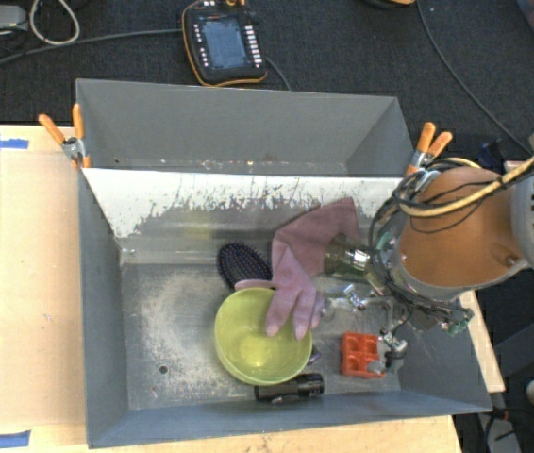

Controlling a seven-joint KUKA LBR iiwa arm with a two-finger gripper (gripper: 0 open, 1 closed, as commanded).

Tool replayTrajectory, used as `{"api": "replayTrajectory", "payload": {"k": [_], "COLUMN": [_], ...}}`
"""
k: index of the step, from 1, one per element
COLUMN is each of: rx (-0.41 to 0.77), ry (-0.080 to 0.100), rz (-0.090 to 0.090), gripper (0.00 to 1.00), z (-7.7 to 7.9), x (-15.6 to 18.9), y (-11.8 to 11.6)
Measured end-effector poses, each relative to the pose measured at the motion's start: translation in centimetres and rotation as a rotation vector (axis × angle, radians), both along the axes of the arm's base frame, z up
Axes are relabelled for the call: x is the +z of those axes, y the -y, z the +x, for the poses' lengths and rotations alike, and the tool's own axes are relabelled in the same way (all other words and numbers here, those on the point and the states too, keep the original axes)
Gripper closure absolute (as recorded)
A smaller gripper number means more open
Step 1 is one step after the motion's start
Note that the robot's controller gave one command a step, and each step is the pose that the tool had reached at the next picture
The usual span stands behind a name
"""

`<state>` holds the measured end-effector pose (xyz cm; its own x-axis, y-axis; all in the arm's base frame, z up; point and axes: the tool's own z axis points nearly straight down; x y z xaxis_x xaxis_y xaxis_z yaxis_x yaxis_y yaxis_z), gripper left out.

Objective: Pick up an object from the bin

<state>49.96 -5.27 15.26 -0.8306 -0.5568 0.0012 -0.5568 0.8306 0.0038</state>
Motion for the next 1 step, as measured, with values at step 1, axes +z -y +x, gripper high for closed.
{"api": "replayTrajectory", "payload": {"k": [1], "rx": [0.395], "ry": [-0.002], "rz": [0.002], "gripper": [0.0], "z": [-0.36], "x": [-1.56], "y": [1.01]}}
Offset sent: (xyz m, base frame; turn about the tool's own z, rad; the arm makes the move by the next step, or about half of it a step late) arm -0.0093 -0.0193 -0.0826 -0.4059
